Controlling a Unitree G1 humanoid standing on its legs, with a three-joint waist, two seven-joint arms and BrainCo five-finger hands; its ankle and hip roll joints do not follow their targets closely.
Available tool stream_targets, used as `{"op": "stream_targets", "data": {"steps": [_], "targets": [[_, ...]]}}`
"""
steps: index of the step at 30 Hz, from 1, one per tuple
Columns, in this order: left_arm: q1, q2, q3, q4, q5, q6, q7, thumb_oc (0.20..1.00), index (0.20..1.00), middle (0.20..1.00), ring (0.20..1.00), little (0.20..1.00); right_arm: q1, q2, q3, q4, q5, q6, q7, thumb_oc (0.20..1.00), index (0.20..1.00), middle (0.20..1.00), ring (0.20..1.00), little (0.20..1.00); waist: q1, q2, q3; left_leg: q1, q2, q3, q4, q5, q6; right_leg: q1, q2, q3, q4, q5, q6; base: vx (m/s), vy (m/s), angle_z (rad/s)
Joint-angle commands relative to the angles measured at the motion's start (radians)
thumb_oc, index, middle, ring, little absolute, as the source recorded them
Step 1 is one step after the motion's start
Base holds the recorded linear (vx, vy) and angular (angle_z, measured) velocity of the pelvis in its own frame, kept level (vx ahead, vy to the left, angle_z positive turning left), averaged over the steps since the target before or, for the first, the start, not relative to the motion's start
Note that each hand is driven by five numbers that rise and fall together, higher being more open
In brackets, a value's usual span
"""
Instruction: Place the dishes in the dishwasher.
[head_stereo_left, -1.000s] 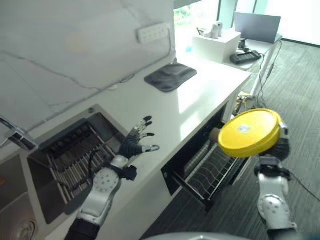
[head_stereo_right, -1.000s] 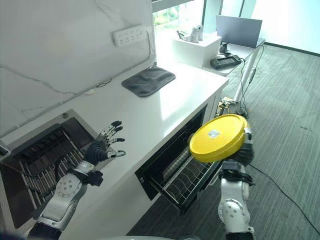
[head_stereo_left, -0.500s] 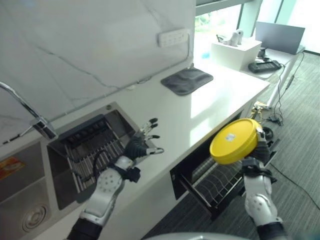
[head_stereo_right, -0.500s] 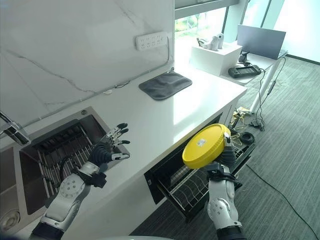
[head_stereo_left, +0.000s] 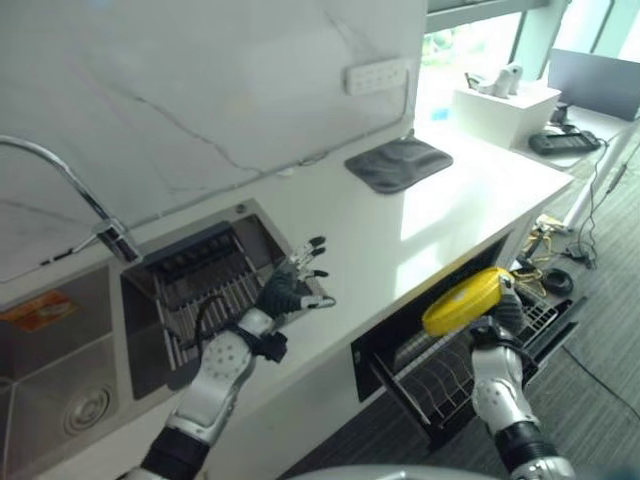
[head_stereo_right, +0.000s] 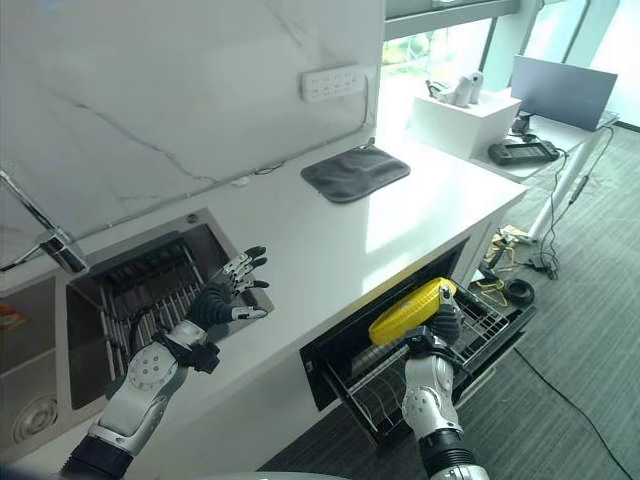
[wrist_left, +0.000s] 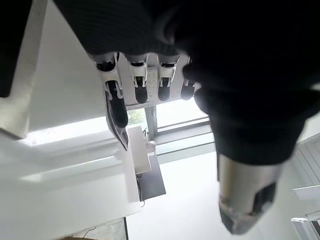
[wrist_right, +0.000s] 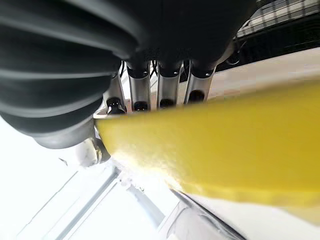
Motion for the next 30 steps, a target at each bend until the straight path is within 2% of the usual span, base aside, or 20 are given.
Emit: {"op": "stream_targets", "data": {"steps": [1,7,13,15,20,23,25,27,30], "targets": [[-0.079,0.044,0.012,0.010,-0.051,-0.073,-0.013,1.000,1.000,1.000,1.000,1.000,-0.109,0.012,-0.072,-0.002,-0.007,-0.049,0.031,0.200,0.200,0.200,0.200,0.200,0.017,-0.034,-0.004,-0.002,-0.002,-0.066,-0.001,-0.054,0.013,-0.016,-0.043,-0.046,0.070,-0.010,0.019,0.05,0.007,0.12],[-0.062,0.070,0.031,-0.020,-0.052,-0.065,-0.036,1.000,1.000,1.000,1.000,1.000,-0.158,-0.033,-0.096,0.132,-0.044,0.015,0.065,0.200,0.200,0.200,0.200,0.200,0.055,-0.020,0.012,-0.019,-0.017,-0.101,-0.001,-0.044,0.018,-0.021,-0.061,-0.077,0.088,-0.016,0.021,0.03,-0.003,0.12],[-0.080,0.090,0.040,-0.037,-0.047,-0.074,-0.040,1.000,1.000,1.000,1.000,1.000,-0.204,-0.075,-0.104,0.206,-0.123,0.040,0.069,0.200,0.200,0.200,0.200,0.200,0.082,-0.007,0.031,-0.054,-0.037,-0.126,0.002,-0.029,0.023,-0.033,-0.088,-0.104,0.102,-0.015,0.033,-0.03,-0.003,0.14],[-0.096,0.104,0.051,-0.039,-0.051,-0.083,-0.043,1.000,1.000,1.000,1.000,1.000,-0.236,-0.112,-0.115,0.275,-0.172,0.058,0.062,0.200,0.200,0.200,0.200,0.200,0.094,0.007,0.045,-0.073,-0.052,-0.137,0.006,-0.019,0.026,-0.043,-0.107,-0.121,0.115,-0.012,0.041,-0.05,0.034,0.26],[-0.085,0.111,0.066,-0.056,-0.058,-0.087,-0.038,1.000,1.000,1.000,1.000,1.000,-0.250,-0.120,-0.108,0.344,-0.220,0.081,0.065,0.200,0.200,0.200,0.200,0.200,0.106,0.027,0.058,-0.082,-0.065,-0.144,0.009,-0.013,0.028,-0.044,-0.126,-0.136,0.127,-0.011,0.046,0.01,0.054,0.20],[-0.081,0.109,0.072,-0.063,-0.059,-0.100,-0.042,1.000,1.000,1.000,1.000,1.000,-0.262,-0.118,-0.079,0.382,-0.312,0.074,0.052,0.200,0.200,0.200,0.200,0.200,0.115,0.038,0.070,-0.091,-0.071,-0.146,0.011,-0.008,0.029,-0.045,-0.135,-0.144,0.130,-0.011,0.047,-0.01,0.054,0.10],[-0.089,0.113,0.074,-0.068,-0.061,-0.108,-0.047,1.000,1.000,1.000,1.000,1.000,-0.278,-0.130,-0.038,0.420,-0.466,0.088,0.013,0.200,0.200,0.200,0.200,0.200,0.125,0.044,0.081,-0.102,-0.074,-0.148,0.014,-0.003,0.025,-0.046,-0.138,-0.154,0.134,-0.011,0.048,-0.03,0.018,0.12],[-0.091,0.117,0.078,-0.067,-0.062,-0.115,-0.052,1.000,1.000,1.000,1.000,1.000,-0.288,-0.143,-0.011,0.450,-0.536,0.108,-0.012,0.200,0.200,0.200,0.200,0.200,0.132,0.043,0.089,-0.108,-0.074,-0.150,0.016,0.001,0.022,-0.047,-0.140,-0.161,0.137,-0.011,0.048,-0.04,-0.016,0.12],[-0.088,0.128,0.086,-0.071,-0.055,-0.135,-0.057,1.000,1.000,1.000,1.000,1.000,-0.298,-0.180,0.055,0.528,-0.762,0.145,-0.060,0.200,0.200,0.200,0.200,0.200,0.151,0.044,0.106,-0.129,-0.076,-0.161,0.031,0.006,0.016,-0.053,-0.142,-0.172,0.150,-0.013,0.047,-0.07,-0.038,0.14]]}}
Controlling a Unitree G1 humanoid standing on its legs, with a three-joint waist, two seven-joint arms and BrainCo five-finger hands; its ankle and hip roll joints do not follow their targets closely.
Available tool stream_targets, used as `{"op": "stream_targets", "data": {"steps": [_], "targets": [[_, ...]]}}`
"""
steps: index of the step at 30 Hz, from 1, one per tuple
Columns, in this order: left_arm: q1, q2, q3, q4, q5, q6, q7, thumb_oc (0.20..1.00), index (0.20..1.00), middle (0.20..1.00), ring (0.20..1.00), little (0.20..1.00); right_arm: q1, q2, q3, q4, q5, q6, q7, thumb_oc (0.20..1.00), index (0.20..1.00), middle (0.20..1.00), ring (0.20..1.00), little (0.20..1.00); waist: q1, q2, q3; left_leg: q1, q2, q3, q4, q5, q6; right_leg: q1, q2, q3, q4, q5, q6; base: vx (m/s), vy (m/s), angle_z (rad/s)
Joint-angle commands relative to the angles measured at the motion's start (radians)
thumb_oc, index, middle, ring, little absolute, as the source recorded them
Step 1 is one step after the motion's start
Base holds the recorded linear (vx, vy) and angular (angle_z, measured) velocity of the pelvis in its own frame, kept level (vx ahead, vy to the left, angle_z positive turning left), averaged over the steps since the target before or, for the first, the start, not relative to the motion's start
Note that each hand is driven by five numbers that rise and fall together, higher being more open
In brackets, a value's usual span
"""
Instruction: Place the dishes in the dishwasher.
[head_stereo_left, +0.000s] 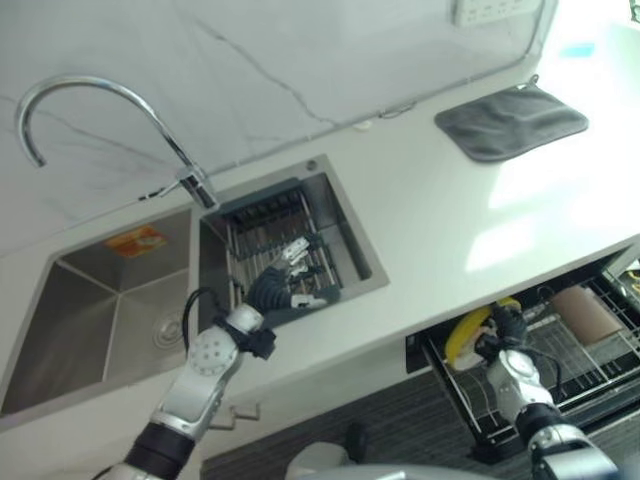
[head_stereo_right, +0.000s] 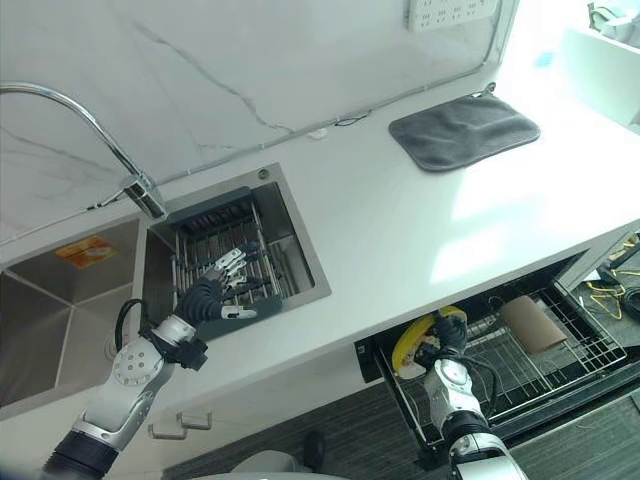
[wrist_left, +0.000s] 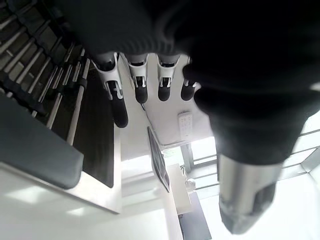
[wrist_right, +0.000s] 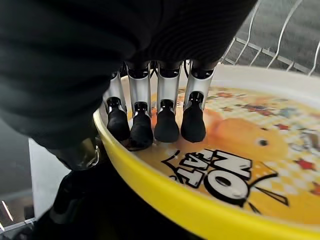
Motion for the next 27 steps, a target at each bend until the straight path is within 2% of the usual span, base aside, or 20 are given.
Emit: {"op": "stream_targets", "data": {"steps": [1,5,7,8,9,15,20,23,25,27], "targets": [[-0.079,0.049,0.070,-0.062,-0.022,-0.100,-0.012,1.000,1.000,1.000,1.000,1.000,-0.120,-0.046,0.045,0.012,-0.245,-0.006,-0.041,0.200,0.200,0.200,0.200,0.200,0.031,-0.028,-0.005,-0.053,-0.012,-0.025,0.034,-0.014,0.005,-0.071,-0.090,-0.016,0.172,-0.003,0.017,-0.05,-0.017,0.18],[-0.089,0.072,0.072,-0.058,-0.026,-0.129,-0.023,1.000,1.000,1.000,1.000,1.000,-0.138,-0.102,0.113,0.085,-0.502,0.022,-0.085,0.200,0.200,0.200,0.200,0.200,0.045,-0.020,0.010,-0.076,-0.019,-0.029,0.047,-0.012,0.003,-0.080,-0.100,-0.029,0.181,0.000,0.020,-0.07,-0.014,0.10],[-0.097,0.094,0.072,-0.058,-0.043,-0.139,-0.029,1.000,1.000,1.000,1.000,1.000,-0.165,-0.129,0.179,0.110,-0.631,0.071,-0.105,0.200,0.200,0.200,0.200,0.200,0.055,-0.019,0.020,-0.090,-0.024,-0.032,0.053,-0.009,0.003,-0.083,-0.105,-0.036,0.182,0.005,0.023,-0.08,-0.023,0.18],[-0.098,0.097,0.072,-0.057,-0.044,-0.143,-0.030,1.000,1.000,1.000,1.000,1.000,-0.168,-0.133,0.190,0.114,-0.638,0.075,-0.107,0.200,0.200,0.200,0.200,0.200,0.056,-0.019,0.022,-0.092,-0.024,-0.033,0.054,-0.009,0.003,-0.084,-0.105,-0.037,0.183,0.005,0.023,-0.09,-0.043,0.10],[-0.105,0.109,0.070,-0.054,-0.048,-0.153,-0.034,1.000,1.000,1.000,1.000,1.000,-0.184,-0.149,0.226,0.120,-0.680,0.110,-0.104,0.200,0.200,0.200,0.200,0.200,0.060,-0.021,0.029,-0.098,-0.025,-0.033,0.057,-0.007,0.003,-0.087,-0.106,-0.040,0.186,0.006,0.024,-0.06,-0.043,0.04],[-0.151,0.133,0.048,-0.058,-0.057,-0.162,-0.043,1.000,1.000,1.000,1.000,1.000,-0.254,-0.178,0.301,0.185,-0.772,0.220,-0.103,0.200,0.200,0.200,0.200,0.200,0.079,-0.021,0.054,-0.125,-0.028,-0.031,0.064,-0.001,0.005,-0.095,-0.113,-0.054,0.187,0.012,0.029,-0.08,-0.042,0.03],[-0.186,0.153,0.035,-0.063,-0.056,-0.158,-0.039,1.000,1.000,1.000,1.000,1.000,-0.295,-0.196,0.335,0.214,-0.812,0.260,-0.078,0.200,0.200,0.200,0.200,0.200,0.085,-0.023,0.074,-0.142,-0.031,-0.027,0.066,0.004,0.009,-0.109,-0.116,-0.056,0.190,0.021,0.034,-0.07,-0.046,0.12],[-0.211,0.169,0.023,-0.064,-0.046,-0.163,-0.031,1.000,1.000,1.000,1.000,1.000,-0.326,-0.207,0.352,0.228,-0.813,0.286,-0.046,0.200,0.200,0.200,0.200,0.200,0.090,-0.021,0.090,-0.158,-0.033,-0.028,0.070,0.007,0.009,-0.121,-0.119,-0.056,0.193,0.022,0.035,-0.08,-0.046,0.01],[-0.246,0.183,0.012,-0.057,-0.040,-0.174,-0.021,1.000,1.000,1.000,1.000,1.000,-0.376,-0.216,0.366,0.249,-0.818,0.329,0.011,0.200,0.200,0.200,0.200,0.200,0.094,-0.017,0.110,-0.177,-0.038,-0.028,0.070,0.012,0.010,-0.134,-0.123,-0.056,0.192,0.026,0.037,-0.15,-0.048,0.01],[-0.268,0.193,0.008,-0.054,-0.040,-0.178,-0.014,1.000,1.000,1.000,1.000,1.000,-0.391,-0.225,0.380,0.263,-0.835,0.338,0.043,0.200,0.200,0.200,0.200,0.200,0.096,-0.016,0.121,-0.187,-0.040,-0.027,0.068,0.017,0.010,-0.141,-0.124,-0.059,0.191,0.029,0.039,-0.10,-0.031,0.06]]}}
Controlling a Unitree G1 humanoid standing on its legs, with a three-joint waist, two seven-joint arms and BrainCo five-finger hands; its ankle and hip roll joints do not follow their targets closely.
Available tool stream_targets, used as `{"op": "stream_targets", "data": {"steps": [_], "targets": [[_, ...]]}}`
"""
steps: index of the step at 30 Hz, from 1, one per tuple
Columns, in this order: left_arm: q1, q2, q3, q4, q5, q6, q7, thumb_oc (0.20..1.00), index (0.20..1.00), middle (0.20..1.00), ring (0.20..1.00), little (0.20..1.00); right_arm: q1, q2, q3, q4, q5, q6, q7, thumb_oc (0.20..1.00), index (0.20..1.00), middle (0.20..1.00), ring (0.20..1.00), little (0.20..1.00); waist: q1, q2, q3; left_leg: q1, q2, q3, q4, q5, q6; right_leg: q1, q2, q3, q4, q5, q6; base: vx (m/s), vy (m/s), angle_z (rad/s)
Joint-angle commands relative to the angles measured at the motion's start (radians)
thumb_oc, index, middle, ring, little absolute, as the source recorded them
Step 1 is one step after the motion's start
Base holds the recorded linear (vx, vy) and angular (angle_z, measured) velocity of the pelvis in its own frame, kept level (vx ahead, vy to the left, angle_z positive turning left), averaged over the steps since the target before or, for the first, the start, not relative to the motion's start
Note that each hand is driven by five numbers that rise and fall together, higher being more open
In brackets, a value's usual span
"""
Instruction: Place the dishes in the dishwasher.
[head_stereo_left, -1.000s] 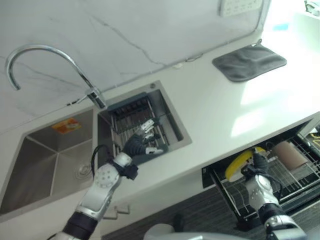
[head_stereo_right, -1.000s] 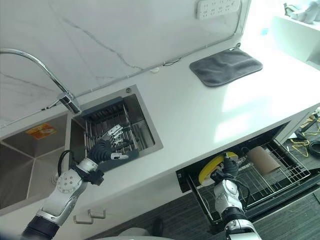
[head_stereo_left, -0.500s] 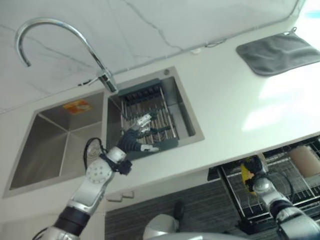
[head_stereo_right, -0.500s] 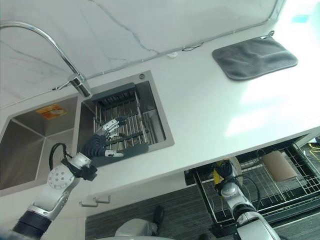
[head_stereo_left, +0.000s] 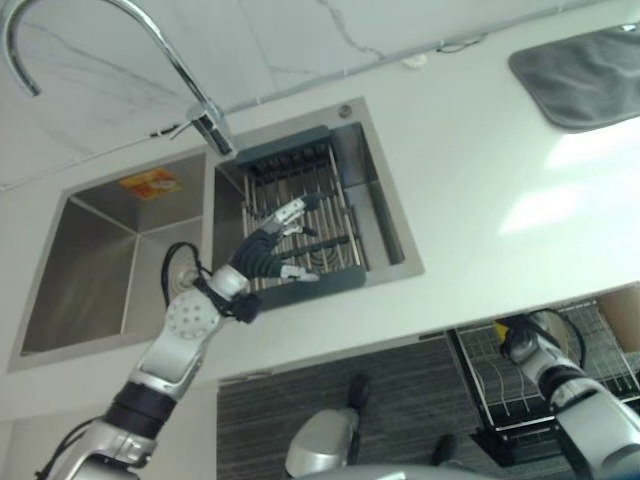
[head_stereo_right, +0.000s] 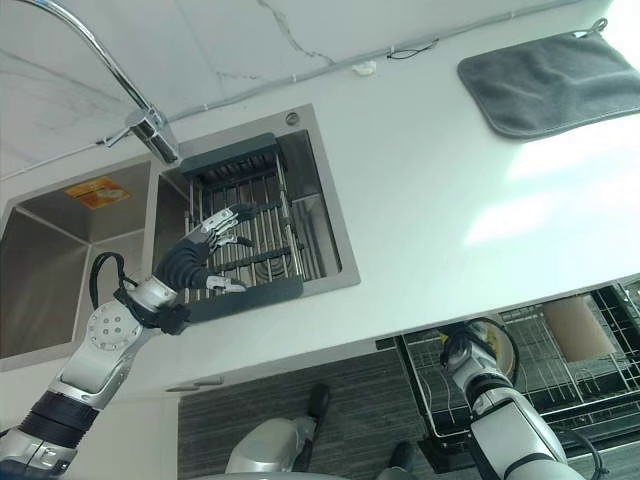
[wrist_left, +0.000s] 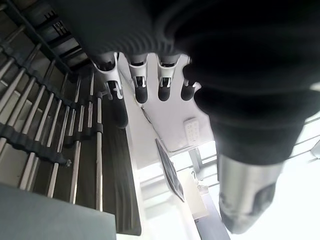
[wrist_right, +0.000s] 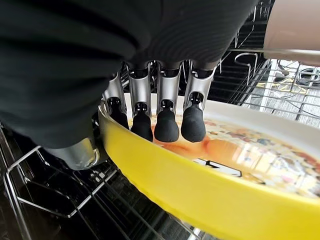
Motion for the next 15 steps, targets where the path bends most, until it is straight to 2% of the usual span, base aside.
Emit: {"op": "stream_targets", "data": {"steps": [1,2,3,5,7,8,11,13,15], "targets": [[-0.057,0.031,0.018,-0.058,-0.032,-0.080,0.027,1.000,1.000,1.000,1.000,1.000,-0.105,-0.054,0.066,0.002,-0.037,0.020,0.038,0.200,0.200,0.200,0.200,0.200,0.033,-0.012,-0.007,-0.081,-0.026,0.028,0.046,0.002,0.009,-0.076,-0.122,0.004,0.185,0.036,0.033,-0.07,-0.031,0.08],[-0.066,0.032,0.015,-0.059,-0.027,-0.078,0.030,1.000,1.000,1.000,1.000,1.000,-0.110,-0.055,0.074,0.007,-0.055,0.014,0.046,0.200,0.200,0.200,0.200,0.200,0.033,-0.011,-0.002,-0.084,-0.028,0.027,0.046,0.004,0.010,-0.080,-0.123,0.003,0.187,0.037,0.033,-0.06,-0.034,0.06],[-0.075,0.038,0.015,-0.059,-0.027,-0.078,0.027,1.000,1.000,1.000,1.000,1.000,-0.112,-0.061,0.084,0.012,-0.110,-0.029,-0.003,0.200,0.200,0.200,0.200,0.200,0.035,-0.008,0.005,-0.090,-0.030,0.026,0.045,0.006,0.010,-0.086,-0.125,0.001,0.191,0.039,0.033,-0.05,-0.023,0.06],[-0.086,0.045,0.012,-0.051,-0.037,-0.094,0.022,1.000,1.000,1.000,1.000,1.000,-0.127,-0.070,0.096,0.008,-0.062,-0.035,-0.056,0.200,0.200,0.200,0.200,0.200,0.036,-0.002,0.014,-0.101,-0.033,0.027,0.046,0.010,0.012,-0.096,-0.129,0.001,0.194,0.041,0.033,-0.07,0.007,0.08],[-0.092,0.050,0.008,-0.046,-0.044,-0.111,0.033,1.000,1.000,1.000,1.000,1.000,-0.143,-0.083,0.077,0.000,0.005,-0.029,-0.172,0.200,0.200,0.200,0.200,0.200,0.033,0.007,0.024,-0.112,-0.037,0.030,0.043,0.013,0.012,-0.107,-0.134,0.005,0.194,0.045,0.033,-0.09,0.065,0.04],[-0.089,0.050,0.006,-0.048,-0.047,-0.122,0.053,1.000,1.000,1.000,1.000,1.000,-0.153,-0.086,0.050,-0.014,0.021,-0.016,-0.264,0.200,0.200,0.200,0.200,0.200,0.029,0.015,0.031,-0.117,-0.040,0.031,0.040,0.012,0.014,-0.115,-0.135,0.012,0.194,0.046,0.030,-0.07,0.102,0.00],[-0.095,0.046,0.000,-0.058,-0.039,-0.114,0.078,1.000,1.000,1.000,1.000,1.000,-0.148,-0.068,-0.001,-0.044,-0.018,0.015,-0.408,0.200,0.200,0.200,0.200,0.200,0.020,0.026,0.038,-0.124,-0.049,0.036,0.036,0.009,0.021,-0.129,-0.144,0.020,0.199,0.050,0.029,-0.04,0.086,-0.04],[-0.088,0.038,-0.013,-0.060,-0.025,-0.116,0.095,1.000,1.000,1.000,1.000,1.000,-0.143,-0.056,-0.020,-0.060,-0.002,0.022,-0.459,0.200,0.200,0.200,0.200,0.200,0.017,0.032,0.040,-0.123,-0.054,0.041,0.034,0.003,0.025,-0.133,-0.152,0.020,0.204,0.052,0.029,0.01,0.078,-0.01],[-0.078,0.032,-0.016,-0.062,-0.022,-0.122,0.108,1.000,1.000,1.000,1.000,1.000,-0.130,-0.046,-0.025,-0.064,0.001,0.017,-0.463,0.200,0.200,0.200,0.200,0.200,0.015,0.037,0.040,-0.121,-0.055,0.048,0.031,0.001,0.027,-0.136,-0.158,0.018,0.208,0.052,0.029,0.01,0.075,0.00]]}}
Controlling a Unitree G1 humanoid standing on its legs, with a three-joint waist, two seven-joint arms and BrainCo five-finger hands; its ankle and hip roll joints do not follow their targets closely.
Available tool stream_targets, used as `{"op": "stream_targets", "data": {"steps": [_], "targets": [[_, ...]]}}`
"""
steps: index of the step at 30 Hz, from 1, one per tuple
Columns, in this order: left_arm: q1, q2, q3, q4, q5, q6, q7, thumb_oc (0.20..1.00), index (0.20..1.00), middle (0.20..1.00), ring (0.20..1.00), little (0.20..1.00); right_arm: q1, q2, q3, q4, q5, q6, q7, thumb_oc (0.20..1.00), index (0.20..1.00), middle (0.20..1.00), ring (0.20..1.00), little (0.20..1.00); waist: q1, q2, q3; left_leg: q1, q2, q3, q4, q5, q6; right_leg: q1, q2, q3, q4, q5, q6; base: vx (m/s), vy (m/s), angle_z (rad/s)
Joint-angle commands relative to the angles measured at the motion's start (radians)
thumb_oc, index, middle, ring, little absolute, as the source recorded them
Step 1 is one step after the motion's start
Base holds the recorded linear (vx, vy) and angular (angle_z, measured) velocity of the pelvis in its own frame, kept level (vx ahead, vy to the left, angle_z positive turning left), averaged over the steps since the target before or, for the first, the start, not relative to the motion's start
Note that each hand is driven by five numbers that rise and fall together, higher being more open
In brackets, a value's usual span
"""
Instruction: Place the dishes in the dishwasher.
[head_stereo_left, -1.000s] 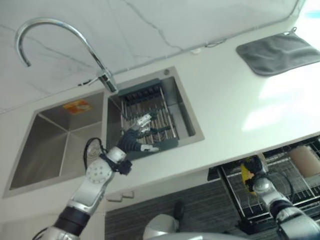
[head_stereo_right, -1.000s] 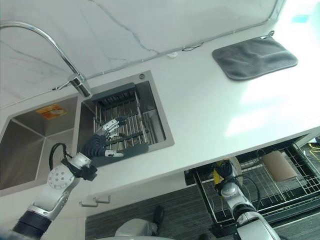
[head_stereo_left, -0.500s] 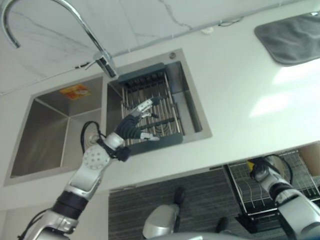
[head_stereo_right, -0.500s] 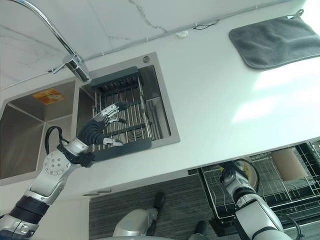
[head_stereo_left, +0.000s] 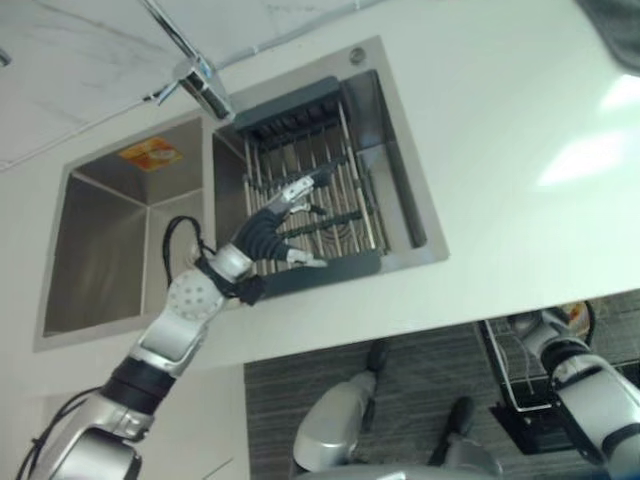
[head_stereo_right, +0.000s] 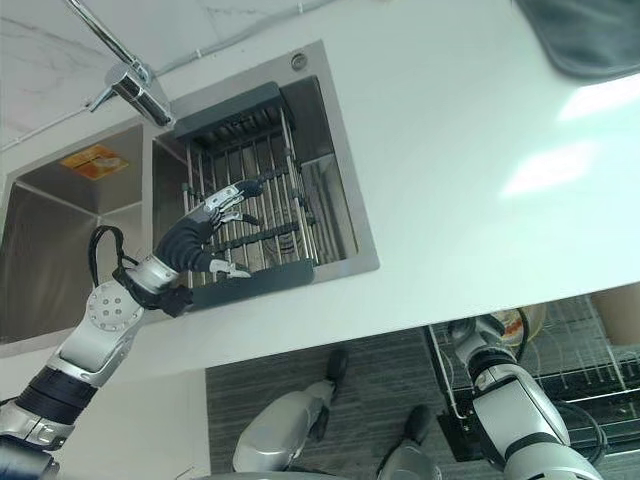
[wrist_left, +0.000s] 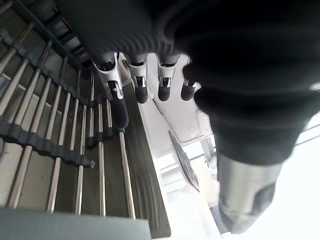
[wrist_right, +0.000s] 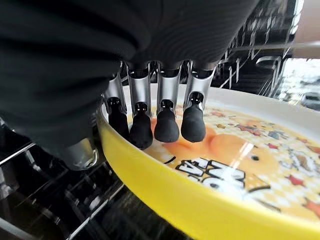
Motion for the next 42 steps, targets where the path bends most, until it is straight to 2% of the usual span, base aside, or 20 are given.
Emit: {"op": "stream_targets", "data": {"steps": [1,5,6,7,8,10,11,13,14,16,17,19,20,21,22,23,29,37,39,42], "targets": [[0.002,0.005,0.025,-0.061,-0.023,-0.071,0.051,1.000,1.000,1.000,1.000,1.000,-0.075,-0.025,0.031,-0.035,0.013,-0.013,-0.120,0.200,0.200,0.200,0.200,0.200,0.008,-0.029,-0.043,-0.063,-0.026,0.046,0.017,-0.009,0.014,-0.075,-0.126,0.032,0.174,0.047,0.019,0.01,0.065,-0.01],[0.018,0.002,0.027,-0.065,-0.025,-0.077,0.055,1.000,1.000,1.000,1.000,1.000,-0.057,-0.016,0.024,-0.031,0.023,-0.032,-0.123,0.200,0.200,0.200,0.200,0.200,0.007,-0.021,-0.042,-0.060,-0.026,0.055,0.012,-0.011,0.016,-0.082,-0.135,0.029,0.181,0.048,0.019,0.01,0.049,-0.03],[0.022,0.004,0.029,-0.067,-0.029,-0.076,0.054,1.000,1.000,1.000,1.000,1.000,-0.053,-0.014,0.022,-0.030,0.028,-0.031,-0.123,0.774,0.774,0.774,0.774,0.774,0.007,-0.020,-0.043,-0.058,-0.026,0.056,0.010,-0.012,0.016,-0.081,-0.136,0.028,0.180,0.048,0.020,0.00,0.000,0.00],[0.028,0.005,0.034,-0.069,-0.033,-0.074,0.049,1.000,1.000,1.000,1.000,1.000,-0.042,-0.007,0.012,-0.026,0.115,-0.023,-0.067,1.000,1.000,1.000,1.000,1.000,0.008,-0.022,-0.044,-0.057,-0.024,0.057,0.007,-0.012,0.015,-0.082,-0.137,0.025,0.181,0.049,0.021,0.00,0.000,0.00],[0.031,0.003,0.036,-0.070,-0.030,-0.073,0.047,1.000,1.000,1.000,1.000,1.000,-0.037,0.000,0.005,-0.022,0.162,-0.008,-0.052,1.000,1.000,1.000,1.000,1.000,0.009,-0.023,-0.044,-0.055,-0.023,0.059,0.006,-0.013,0.015,-0.082,-0.138,0.023,0.181,0.049,0.021,0.00,0.000,0.00],[0.040,-0.004,0.042,-0.079,-0.020,-0.069,0.046,1.000,1.000,1.000,1.000,1.000,-0.016,0.017,-0.044,0.001,0.329,-0.037,-0.030,1.000,1.000,1.000,1.000,1.000,0.010,-0.027,-0.041,-0.046,-0.023,0.058,0.005,-0.016,0.014,-0.078,-0.141,0.018,0.188,0.043,0.020,0.00,-0.007,0.02],[0.044,-0.018,0.048,-0.086,-0.013,-0.059,0.043,1.000,1.000,1.000,1.000,1.000,-0.004,0.035,-0.104,0.017,0.471,-0.032,-0.018,1.000,1.000,1.000,1.000,1.000,0.010,-0.028,-0.041,-0.038,-0.022,0.058,0.002,-0.019,0.014,-0.074,-0.141,0.015,0.189,0.042,0.018,0.01,0.005,0.04],[0.050,-0.031,0.053,-0.096,-0.007,-0.047,0.038,1.000,1.000,1.000,1.000,1.000,0.012,0.055,-0.162,0.032,0.563,-0.063,-0.023,1.000,1.000,1.000,1.000,1.000,0.008,-0.026,-0.044,-0.030,-0.022,0.057,0.002,-0.022,0.015,-0.073,-0.141,0.016,0.193,0.040,0.017,0.03,0.029,0.03],[0.057,-0.040,0.054,-0.102,-0.002,-0.039,0.035,1.000,1.000,1.000,1.000,1.000,0.023,0.067,-0.199,0.037,0.604,-0.083,-0.014,1.000,1.000,1.000,1.000,1.000,0.005,-0.024,-0.047,-0.023,-0.022,0.057,0.001,-0.024,0.016,-0.071,-0.141,0.017,0.196,0.039,0.016,0.08,0.086,0.00],[0.075,-0.069,0.056,-0.109,0.004,-0.018,0.024,1.000,1.000,1.000,1.000,1.000,0.053,0.100,-0.273,0.025,0.769,-0.182,-0.025,1.000,1.000,1.000,1.000,1.000,-0.005,-0.020,-0.060,0.003,-0.021,0.062,-0.002,-0.030,0.018,-0.064,-0.140,0.022,0.206,0.033,0.012,0.12,0.112,-0.02],[0.081,-0.073,0.056,-0.110,0.002,-0.012,0.025,1.000,1.000,1.000,1.000,1.000,0.058,0.110,-0.295,0.017,0.763,-0.192,-0.046,1.000,1.000,1.000,1.000,1.000,-0.009,-0.018,-0.066,0.011,-0.021,0.065,-0.004,-0.032,0.018,-0.061,-0.138,0.024,0.207,0.031,0.010,0.09,0.100,-0.01],[0.097,-0.083,0.058,-0.105,-0.008,-0.008,0.024,1.000,1.000,1.000,1.000,1.000,0.071,0.122,-0.310,0.001,0.660,-0.141,-0.080,1.000,1.000,1.000,1.000,1.000,-0.017,-0.015,-0.082,0.016,-0.017,0.071,-0.003,-0.033,0.018,-0.062,-0.133,0.029,0.204,0.035,0.008,0.08,0.109,-0.06],[0.108,-0.089,0.059,-0.101,-0.014,-0.010,0.022,1.000,1.000,1.000,1.000,1.000,0.085,0.131,-0.306,-0.008,0.676,-0.148,-0.093,1.000,1.000,1.000,1.000,1.000,-0.021,-0.015,-0.088,0.023,-0.016,0.075,-0.004,-0.035,0.018,-0.062,-0.131,0.034,0.205,0.033,0.008,0.09,0.104,-0.08],[0.120,-0.095,0.058,-0.097,-0.020,-0.010,0.021,1.000,1.000,1.000,1.000,1.000,0.101,0.146,-0.301,-0.018,0.709,-0.173,-0.112,1.000,1.000,1.000,1.000,1.000,-0.025,-0.017,-0.094,0.030,-0.014,0.078,-0.003,-0.038,0.018,-0.061,-0.128,0.040,0.207,0.031,0.007,0.21,0.162,-0.09],[0.207,-0.136,0.080,-0.092,-0.012,-0.023,0.011,1.000,1.000,1.000,1.000,1.000,0.233,0.222,-0.308,-0.134,0.702,-0.304,-0.214,1.000,1.000,1.000,1.000,1.000,-0.053,-0.038,-0.119,0.066,0.007,0.101,-0.002,-0.055,0.019,-0.053,-0.107,0.065,0.206,0.024,0.005,0.23,0.162,-0.29],[0.242,-0.148,0.090,-0.090,-0.009,-0.034,0.018,1.000,1.000,1.000,1.000,1.000,0.284,0.235,-0.307,-0.217,0.654,-0.320,-0.272,1.000,1.000,1.000,1.000,1.000,-0.069,-0.048,-0.129,0.077,0.017,0.112,-0.003,-0.059,0.018,-0.050,-0.096,0.076,0.202,0.021,0.006,0.22,0.140,-0.49],[0.331,-0.155,0.136,-0.102,0.000,-0.047,0.028,1.000,1.000,1.000,1.000,1.000,0.424,0.254,-0.312,-0.452,0.548,-0.309,-0.349,1.000,1.000,1.000,1.000,1.000,-0.117,-0.091,-0.156,0.108,0.050,0.148,-0.008,-0.065,0.014,-0.038,-0.059,0.108,0.190,0.013,0.009,0.05,-0.020,-0.17],[0.410,-0.153,0.206,-0.129,-0.018,-0.025,0.025,1.000,1.000,1.000,1.000,1.000,0.542,0.207,-0.344,-0.785,0.417,-0.240,-0.315,1.000,1.000,1.000,1.000,1.000,-0.187,-0.144,-0.183,0.157,0.085,0.172,-0.012,-0.078,0.006,-0.030,-0.011,0.183,0.181,-0.011,0.017,0.00,-0.065,-0.33],[0.414,-0.159,0.219,-0.126,-0.035,-0.025,0.003,1.000,1.000,1.000,1.000,1.000,0.563,0.208,-0.359,-0.819,0.497,-0.267,-0.236,1.000,1.000,1.000,1.000,1.000,-0.201,-0.152,-0.193,0.173,0.092,0.181,-0.016,-0.081,0.002,-0.020,-0.003,0.196,0.171,-0.013,0.014,0.00,-0.010,-0.30],[0.418,-0.166,0.230,-0.120,-0.045,-0.016,-0.013,1.000,1.000,1.000,1.000,1.000,0.591,0.206,-0.380,-0.894,0.484,-0.292,-0.187,1.000,1.000,1.000,1.000,1.000,-0.226,-0.168,-0.212,0.197,0.101,0.195,-0.024,-0.086,-0.004,-0.001,0.012,0.214,0.146,-0.009,0.013,0.02,0.002,-0.20]]}}
